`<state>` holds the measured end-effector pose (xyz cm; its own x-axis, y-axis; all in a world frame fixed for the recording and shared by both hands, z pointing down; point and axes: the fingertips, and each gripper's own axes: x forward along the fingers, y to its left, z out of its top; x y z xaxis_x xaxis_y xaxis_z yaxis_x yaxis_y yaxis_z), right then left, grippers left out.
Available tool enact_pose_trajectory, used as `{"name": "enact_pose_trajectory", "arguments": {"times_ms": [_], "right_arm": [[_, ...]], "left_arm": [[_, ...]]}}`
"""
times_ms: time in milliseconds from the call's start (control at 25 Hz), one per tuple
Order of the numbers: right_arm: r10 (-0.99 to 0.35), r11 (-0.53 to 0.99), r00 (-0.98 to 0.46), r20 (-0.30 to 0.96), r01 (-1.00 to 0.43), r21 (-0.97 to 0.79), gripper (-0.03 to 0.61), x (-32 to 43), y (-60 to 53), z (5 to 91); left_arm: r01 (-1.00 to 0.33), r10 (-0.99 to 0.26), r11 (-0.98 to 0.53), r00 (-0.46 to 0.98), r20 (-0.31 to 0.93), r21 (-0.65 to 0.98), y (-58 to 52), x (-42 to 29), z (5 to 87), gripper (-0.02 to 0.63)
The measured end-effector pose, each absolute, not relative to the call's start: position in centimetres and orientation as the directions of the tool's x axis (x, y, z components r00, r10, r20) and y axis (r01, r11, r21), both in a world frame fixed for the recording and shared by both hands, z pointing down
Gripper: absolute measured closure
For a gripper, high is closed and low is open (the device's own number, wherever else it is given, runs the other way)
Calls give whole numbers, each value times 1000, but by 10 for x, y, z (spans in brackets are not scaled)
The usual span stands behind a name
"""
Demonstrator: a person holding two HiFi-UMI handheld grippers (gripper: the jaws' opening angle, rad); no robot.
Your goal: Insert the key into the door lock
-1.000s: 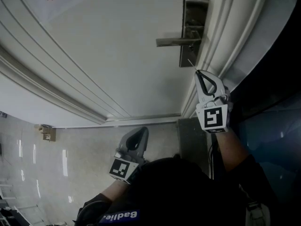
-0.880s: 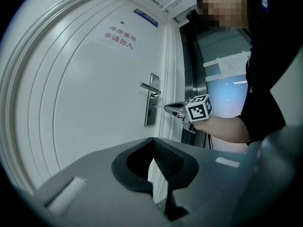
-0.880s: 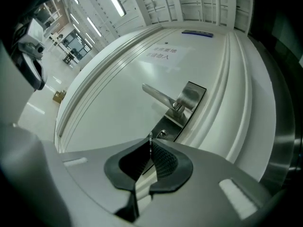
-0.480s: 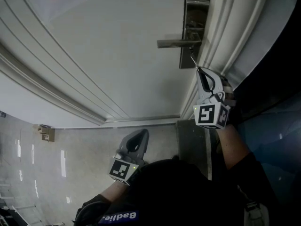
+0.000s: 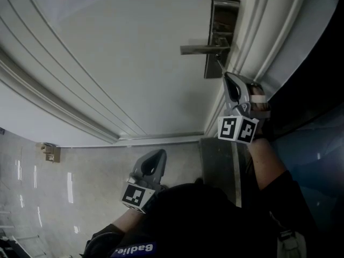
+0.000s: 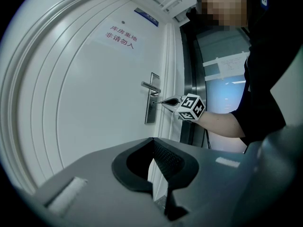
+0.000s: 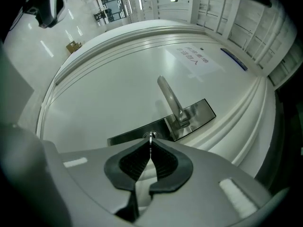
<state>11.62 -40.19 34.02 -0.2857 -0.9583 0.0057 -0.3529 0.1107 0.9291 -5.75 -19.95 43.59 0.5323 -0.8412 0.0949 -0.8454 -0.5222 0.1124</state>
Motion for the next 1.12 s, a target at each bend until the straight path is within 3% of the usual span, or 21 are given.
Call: {"name": "enact_pose_trajectory", "arguments": {"times_ms": [360,1120], "right_arm": [[-970,60,-244,1,-234,970,566,116,-409,341],[-982,28,-187,2,-135,990,566,109,-423,340]], "left_arm": [[-840,-836,-531,540,93,109,-197,-58,426,598],[-830,-828,-555,558,49,60,-214,-55,398,598]]}}
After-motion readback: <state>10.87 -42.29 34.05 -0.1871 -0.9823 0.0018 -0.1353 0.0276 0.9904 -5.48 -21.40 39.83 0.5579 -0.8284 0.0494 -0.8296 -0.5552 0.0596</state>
